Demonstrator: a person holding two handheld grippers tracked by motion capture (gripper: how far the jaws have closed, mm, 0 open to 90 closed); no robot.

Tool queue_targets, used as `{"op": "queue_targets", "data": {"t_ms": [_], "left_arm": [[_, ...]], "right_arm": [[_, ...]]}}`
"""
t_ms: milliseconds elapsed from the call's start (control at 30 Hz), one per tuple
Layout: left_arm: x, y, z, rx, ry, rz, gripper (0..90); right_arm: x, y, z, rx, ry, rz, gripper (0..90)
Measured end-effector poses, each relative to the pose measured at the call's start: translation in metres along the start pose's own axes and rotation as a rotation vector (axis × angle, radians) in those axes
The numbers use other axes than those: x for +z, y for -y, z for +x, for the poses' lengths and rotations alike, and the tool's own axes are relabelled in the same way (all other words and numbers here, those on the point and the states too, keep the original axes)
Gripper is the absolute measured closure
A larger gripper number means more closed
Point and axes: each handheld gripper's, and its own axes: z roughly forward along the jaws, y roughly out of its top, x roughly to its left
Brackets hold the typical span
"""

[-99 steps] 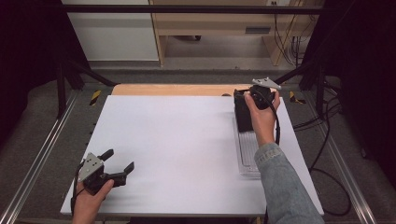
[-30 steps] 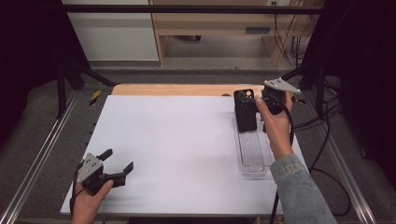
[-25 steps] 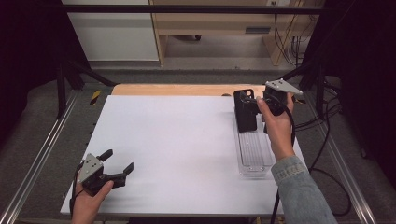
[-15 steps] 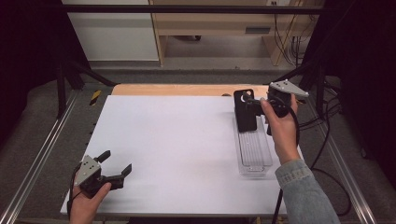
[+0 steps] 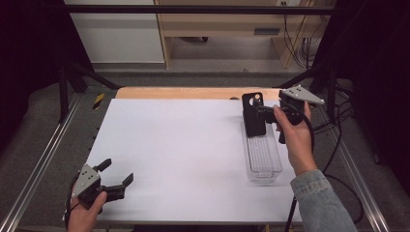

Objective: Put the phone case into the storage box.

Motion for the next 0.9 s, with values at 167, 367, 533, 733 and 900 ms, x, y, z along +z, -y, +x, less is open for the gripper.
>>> {"op": "queue_targets", "data": {"t_ms": [167, 367, 533, 733, 900], "left_arm": [[0.0, 0.0, 0.001, 0.003, -0.004, -0.002, 4.4], [0.0, 0.0, 0.001, 0.008, -0.002, -0.005, 4.0], [-0.001, 0.0, 0.001, 0.008, 0.001, -0.007, 3.9], [-0.001, 0.0, 0.001, 0.009, 0.002, -0.007, 3.7], [-0.001, 0.0, 0.001, 0.009, 0.007, -0.007, 3.7]], "right_arm": [[-0.006, 0.002, 0.004, -0.028, -0.003, -0.016, 5.0], [-0.012, 0.004, 0.005, -0.035, -0.005, -0.038, 4.4], [-0.018, 0.005, 0.003, -0.038, -0.003, -0.054, 3.8], [-0.026, 0.008, 0.0, -0.041, 0.0, -0.069, 3.7], [-0.032, 0.01, -0.001, -0.052, -0.001, -0.077, 3.5]]}}
